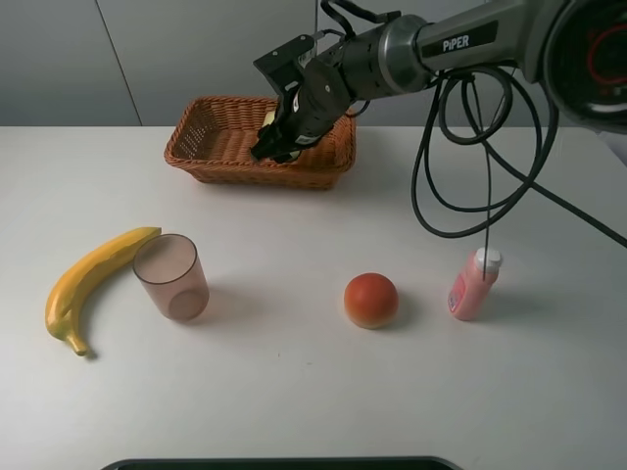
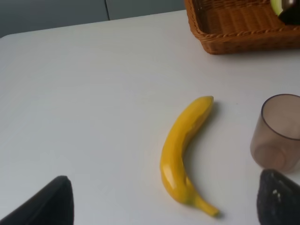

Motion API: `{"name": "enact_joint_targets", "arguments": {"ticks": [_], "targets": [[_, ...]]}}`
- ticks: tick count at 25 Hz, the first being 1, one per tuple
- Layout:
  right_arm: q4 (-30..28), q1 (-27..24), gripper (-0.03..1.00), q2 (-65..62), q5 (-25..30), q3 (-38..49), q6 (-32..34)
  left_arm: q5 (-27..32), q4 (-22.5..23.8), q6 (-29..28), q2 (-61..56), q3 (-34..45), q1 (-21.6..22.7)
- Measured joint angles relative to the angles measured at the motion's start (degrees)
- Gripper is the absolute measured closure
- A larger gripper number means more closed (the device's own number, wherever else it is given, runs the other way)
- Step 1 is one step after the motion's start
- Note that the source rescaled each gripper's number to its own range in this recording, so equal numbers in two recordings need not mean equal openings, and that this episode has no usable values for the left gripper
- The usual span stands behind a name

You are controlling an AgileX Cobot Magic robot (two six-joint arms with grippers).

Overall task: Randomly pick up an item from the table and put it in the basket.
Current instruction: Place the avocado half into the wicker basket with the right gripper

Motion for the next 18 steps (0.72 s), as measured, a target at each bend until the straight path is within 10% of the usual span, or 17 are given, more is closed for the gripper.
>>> {"name": "enact_joint_targets", "arguments": {"ticks": [6, 10, 18], "targets": [[0.00, 0.00, 0.95, 0.10, -0.72, 0.00, 0.00, 0.00, 0.00, 0.00, 0.00, 0.00, 0.00], [-0.15, 0.00, 0.12, 0.10, -1.59, 0.00, -0.11, 0.00, 0.00, 0.00, 0.00, 0.00, 0.00], [-0.28, -0.02, -0.03, 0.00, 2.04, -1.95, -0.21, 0.00, 0.00, 0.00, 0.00, 0.00, 0.00]]}}
